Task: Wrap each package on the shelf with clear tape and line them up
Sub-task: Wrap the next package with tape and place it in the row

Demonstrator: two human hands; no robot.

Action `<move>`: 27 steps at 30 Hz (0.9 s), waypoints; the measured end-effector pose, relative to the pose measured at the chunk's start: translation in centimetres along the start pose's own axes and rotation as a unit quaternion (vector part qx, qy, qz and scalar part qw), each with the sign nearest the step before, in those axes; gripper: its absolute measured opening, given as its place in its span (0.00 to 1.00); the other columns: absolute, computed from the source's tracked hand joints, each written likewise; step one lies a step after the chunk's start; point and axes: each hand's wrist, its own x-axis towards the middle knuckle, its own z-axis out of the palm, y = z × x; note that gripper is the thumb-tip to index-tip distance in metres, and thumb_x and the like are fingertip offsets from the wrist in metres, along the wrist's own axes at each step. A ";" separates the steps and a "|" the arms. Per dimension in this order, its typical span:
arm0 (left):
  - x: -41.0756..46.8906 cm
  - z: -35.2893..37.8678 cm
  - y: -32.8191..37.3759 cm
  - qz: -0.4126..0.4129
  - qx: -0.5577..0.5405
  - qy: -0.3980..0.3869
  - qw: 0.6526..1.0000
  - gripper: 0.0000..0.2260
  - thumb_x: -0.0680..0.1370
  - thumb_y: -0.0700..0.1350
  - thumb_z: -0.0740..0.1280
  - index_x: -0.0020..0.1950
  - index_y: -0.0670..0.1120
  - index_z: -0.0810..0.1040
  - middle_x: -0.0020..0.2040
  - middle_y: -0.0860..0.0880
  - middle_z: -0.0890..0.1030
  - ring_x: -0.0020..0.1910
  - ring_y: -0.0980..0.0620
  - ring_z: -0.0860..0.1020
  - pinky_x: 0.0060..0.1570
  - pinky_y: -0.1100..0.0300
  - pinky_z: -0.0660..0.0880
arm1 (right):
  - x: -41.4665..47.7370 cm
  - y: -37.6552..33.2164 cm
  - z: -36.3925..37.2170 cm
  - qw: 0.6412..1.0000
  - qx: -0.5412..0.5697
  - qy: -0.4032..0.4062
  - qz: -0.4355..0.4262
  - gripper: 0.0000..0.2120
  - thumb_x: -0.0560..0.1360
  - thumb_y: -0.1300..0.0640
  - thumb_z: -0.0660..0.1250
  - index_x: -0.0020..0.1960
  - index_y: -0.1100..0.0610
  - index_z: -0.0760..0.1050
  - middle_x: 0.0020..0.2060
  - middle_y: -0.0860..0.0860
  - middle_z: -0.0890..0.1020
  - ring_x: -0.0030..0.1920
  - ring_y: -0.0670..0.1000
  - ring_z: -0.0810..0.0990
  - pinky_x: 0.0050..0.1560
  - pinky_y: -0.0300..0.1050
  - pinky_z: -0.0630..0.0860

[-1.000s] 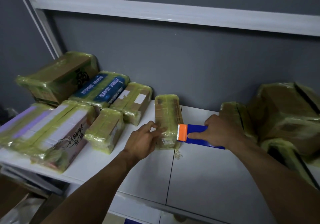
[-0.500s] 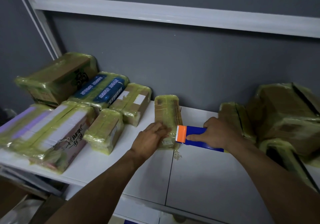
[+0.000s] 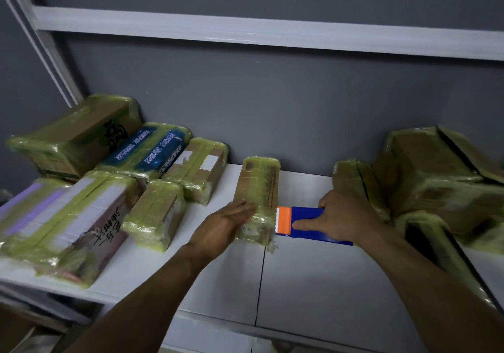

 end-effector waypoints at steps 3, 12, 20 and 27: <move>0.2 0.3 0.8 -0.005 -0.009 -0.034 0.999 0.27 0.79 0.32 0.65 0.77 0.51 0.71 0.76 0.49 0.71 0.77 0.49 0.66 0.74 0.49 0.67 | 0.5 0.3 0.4 1.000 0.005 -0.005 0.008 0.37 0.57 0.15 0.63 0.40 0.49 0.69 0.36 0.45 0.77 0.35 0.48 0.77 0.33 0.37 0.70; 1.9 1.2 3.2 -0.064 0.045 -0.012 0.997 0.21 0.81 0.60 0.62 0.72 0.54 0.75 0.69 0.53 0.75 0.68 0.52 0.73 0.59 0.64 0.70 | 0.9 0.5 0.8 0.999 0.034 -0.027 0.023 0.35 0.59 0.17 0.67 0.41 0.48 0.67 0.37 0.44 0.76 0.36 0.48 0.78 0.33 0.38 0.71; 1.0 0.6 2.1 -0.043 0.062 -0.050 0.996 0.19 0.83 0.46 0.64 0.75 0.52 0.71 0.73 0.51 0.73 0.74 0.48 0.66 0.63 0.52 0.74 | 0.3 -0.2 1.3 0.995 0.100 -0.029 0.008 0.34 0.60 0.19 0.69 0.43 0.50 0.74 0.36 0.46 0.80 0.37 0.49 0.82 0.37 0.40 0.79; 0.8 0.3 0.3 0.004 0.051 -0.029 0.998 0.16 0.83 0.40 0.65 0.70 0.51 0.79 0.69 0.52 0.77 0.74 0.46 0.69 0.61 0.46 0.78 | -1.4 1.4 1.1 0.989 0.142 -0.036 0.009 0.39 0.53 0.16 0.64 0.43 0.49 0.73 0.37 0.45 0.80 0.37 0.48 0.82 0.34 0.37 0.76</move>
